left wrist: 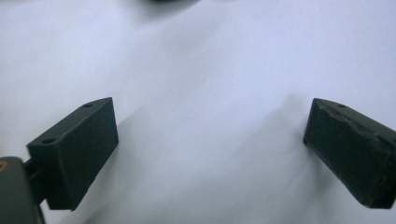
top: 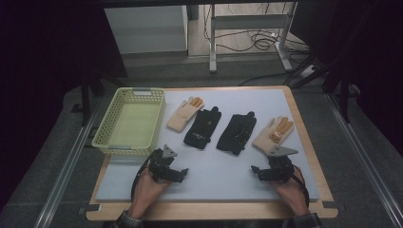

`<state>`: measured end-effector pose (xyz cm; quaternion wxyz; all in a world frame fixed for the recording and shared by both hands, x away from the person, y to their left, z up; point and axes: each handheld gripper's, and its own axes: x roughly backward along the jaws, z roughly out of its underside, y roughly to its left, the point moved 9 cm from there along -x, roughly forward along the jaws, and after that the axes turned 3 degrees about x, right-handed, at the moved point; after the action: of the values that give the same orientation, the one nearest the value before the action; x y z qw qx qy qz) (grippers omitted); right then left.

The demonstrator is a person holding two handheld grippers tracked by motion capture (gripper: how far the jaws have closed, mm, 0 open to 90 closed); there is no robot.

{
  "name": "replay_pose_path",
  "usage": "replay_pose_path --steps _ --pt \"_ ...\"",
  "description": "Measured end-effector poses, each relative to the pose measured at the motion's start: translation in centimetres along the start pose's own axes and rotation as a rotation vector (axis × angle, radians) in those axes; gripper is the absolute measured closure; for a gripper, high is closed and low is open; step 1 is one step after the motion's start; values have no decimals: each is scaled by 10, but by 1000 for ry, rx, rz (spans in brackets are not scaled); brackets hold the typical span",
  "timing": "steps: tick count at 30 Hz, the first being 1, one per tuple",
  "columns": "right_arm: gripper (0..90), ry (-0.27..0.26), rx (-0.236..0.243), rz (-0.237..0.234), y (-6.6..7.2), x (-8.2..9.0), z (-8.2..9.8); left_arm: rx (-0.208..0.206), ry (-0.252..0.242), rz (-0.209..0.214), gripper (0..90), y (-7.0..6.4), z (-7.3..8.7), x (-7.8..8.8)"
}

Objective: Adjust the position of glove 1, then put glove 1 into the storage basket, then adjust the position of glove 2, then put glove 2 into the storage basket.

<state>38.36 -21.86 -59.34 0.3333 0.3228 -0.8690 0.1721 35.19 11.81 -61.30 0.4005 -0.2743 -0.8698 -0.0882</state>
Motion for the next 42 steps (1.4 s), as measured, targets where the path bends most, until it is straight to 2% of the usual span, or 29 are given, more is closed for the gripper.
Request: replay_pose_path --steps 1,2,3,4,7,15,21,29,37,42 --pt "161 -1 3 -2 0 0 0 20 -10 -5 30 4 4 3" --pt "161 -1 3 -2 0 0 0 26 -27 13 30 7 7 4" --pt "160 0 6 0 0 0 0 5 -50 18 49 10 9 7" --pt "158 -2 3 -3 1 0 0 28 -43 7 48 13 10 6" --pt "143 -1 8 -7 1 0 0 21 -41 6 20 12 10 5" --pt "124 3 12 -12 2 -1 1 17 -45 5 22 12 10 6" --pt "124 4 8 -10 2 -1 1 6 -54 10 60 9 11 7" --pt "129 4 8 -12 2 0 0 8 -50 16 51 9 11 7" --pt "155 0 -21 -25 1 0 -3 7 -51 16 50 9 11 7" --pt "157 -12 -34 -30 1 0 -13 8 -52 17 50 9 11 7"
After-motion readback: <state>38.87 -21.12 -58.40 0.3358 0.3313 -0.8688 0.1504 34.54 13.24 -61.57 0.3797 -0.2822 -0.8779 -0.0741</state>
